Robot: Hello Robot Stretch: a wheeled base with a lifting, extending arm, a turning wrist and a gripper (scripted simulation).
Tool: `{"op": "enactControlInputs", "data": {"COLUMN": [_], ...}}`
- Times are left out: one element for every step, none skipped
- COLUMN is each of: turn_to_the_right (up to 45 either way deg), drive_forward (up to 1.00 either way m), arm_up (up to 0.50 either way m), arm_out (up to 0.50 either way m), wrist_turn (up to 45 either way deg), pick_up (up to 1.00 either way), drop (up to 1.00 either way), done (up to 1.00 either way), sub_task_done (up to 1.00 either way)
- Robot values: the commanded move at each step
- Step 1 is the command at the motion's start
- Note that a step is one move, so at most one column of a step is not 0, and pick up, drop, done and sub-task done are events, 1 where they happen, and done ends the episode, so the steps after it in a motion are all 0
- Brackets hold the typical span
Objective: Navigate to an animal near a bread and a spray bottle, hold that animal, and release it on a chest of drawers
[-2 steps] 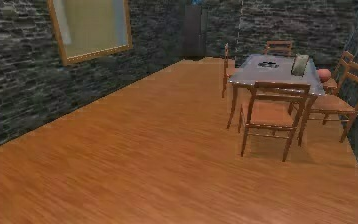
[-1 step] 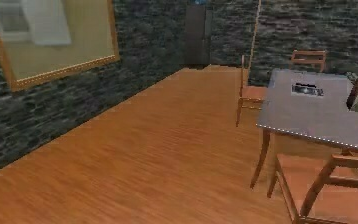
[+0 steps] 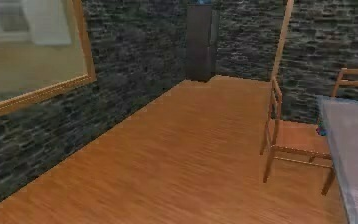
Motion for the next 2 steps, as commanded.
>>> {"op": "enactControlInputs", "data": {"turn_to_the_right": [0.0, -6.0], "drive_forward": [1.00, 0.00], "arm_up": [0.00, 0.00], "arm_out": [0.00, 0.00], "wrist_turn": [0.0, 0.0], "pick_up": [0.00, 0.00], "drop": [0.00, 0.00], "done": [0.00, 0.00], "sub_task_done": [0.00, 0.00]}}
